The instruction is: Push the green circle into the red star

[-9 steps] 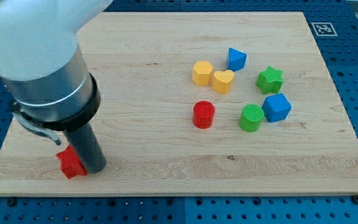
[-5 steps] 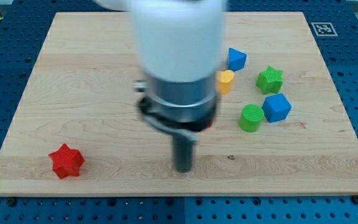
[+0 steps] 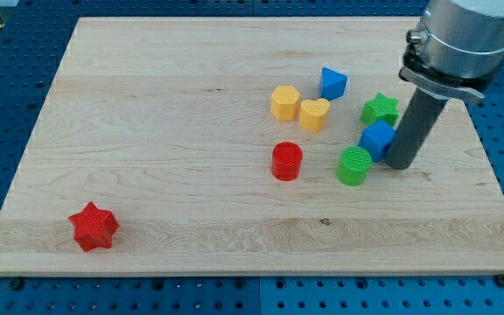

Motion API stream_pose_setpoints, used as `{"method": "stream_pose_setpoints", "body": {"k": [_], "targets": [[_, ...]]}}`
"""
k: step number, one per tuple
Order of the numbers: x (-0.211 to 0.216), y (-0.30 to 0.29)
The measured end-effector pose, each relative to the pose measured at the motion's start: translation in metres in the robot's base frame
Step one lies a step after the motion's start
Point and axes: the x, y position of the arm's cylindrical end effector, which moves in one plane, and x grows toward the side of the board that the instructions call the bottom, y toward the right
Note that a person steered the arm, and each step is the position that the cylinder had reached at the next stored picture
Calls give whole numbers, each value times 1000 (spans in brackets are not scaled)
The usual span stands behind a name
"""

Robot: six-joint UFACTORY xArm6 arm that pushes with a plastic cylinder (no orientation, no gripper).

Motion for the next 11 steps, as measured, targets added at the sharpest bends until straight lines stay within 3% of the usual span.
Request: {"method": "stream_pose_setpoints", "body": {"k": [3,6,11], "targets": [[6,-32],[43,-95],[39,-182]]}}
